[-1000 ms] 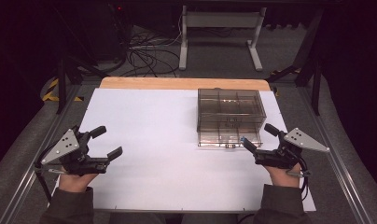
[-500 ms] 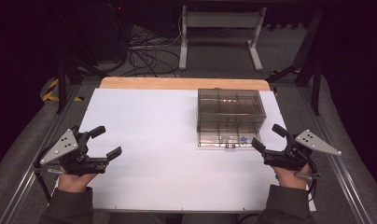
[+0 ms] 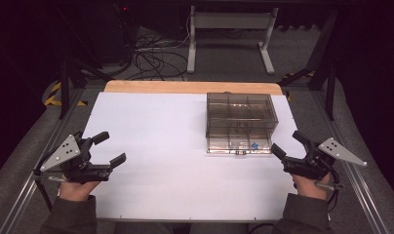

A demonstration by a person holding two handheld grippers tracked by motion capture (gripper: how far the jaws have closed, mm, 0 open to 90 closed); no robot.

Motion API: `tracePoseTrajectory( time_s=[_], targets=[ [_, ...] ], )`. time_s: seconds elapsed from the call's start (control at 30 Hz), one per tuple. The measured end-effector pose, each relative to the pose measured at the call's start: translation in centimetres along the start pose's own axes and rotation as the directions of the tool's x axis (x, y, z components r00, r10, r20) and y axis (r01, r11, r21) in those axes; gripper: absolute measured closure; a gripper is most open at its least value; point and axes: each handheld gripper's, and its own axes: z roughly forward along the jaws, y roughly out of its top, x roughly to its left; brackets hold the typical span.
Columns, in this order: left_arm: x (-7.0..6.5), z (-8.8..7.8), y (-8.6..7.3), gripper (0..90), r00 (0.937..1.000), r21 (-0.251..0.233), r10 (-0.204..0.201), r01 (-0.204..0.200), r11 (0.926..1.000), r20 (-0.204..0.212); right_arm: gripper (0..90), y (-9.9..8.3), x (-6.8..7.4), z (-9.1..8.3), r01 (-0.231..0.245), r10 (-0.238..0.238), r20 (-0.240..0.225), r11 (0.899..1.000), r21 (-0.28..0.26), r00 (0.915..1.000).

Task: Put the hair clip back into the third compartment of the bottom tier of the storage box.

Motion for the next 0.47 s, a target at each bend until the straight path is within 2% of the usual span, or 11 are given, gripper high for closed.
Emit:
tracePoseTrajectory(
  time_s=[0.33, 0.4, 0.47],
  targets=[
    [0.2, 0.3, -0.4, 6.4, 1.0000, 0.028, -0.006, 0.007, 0.9996, -0.004, 0.0, 0.1, 0.1, -0.1, 0.005, -0.005, 0.002, 1.000, 0.001, 1.0000],
    [0.2, 0.5, -0.7, 6.1, 0.9999, 0.041, -0.014, 0.014, 0.9990, -0.002, 0.0, 0.1, 0.2, 0.0, 0.009, -0.009, 0.006, 1.000, 0.006, 0.9999],
    [0.2, 0.8, -1.1, 5.7, 0.9996, 0.077, -0.025, 0.025, 0.9967, 0.010, 0.0, 0.1, 0.2, 0.0, 0.020, -0.021, 0.019, 1.000, 0.009, 0.9996]
  ],
)
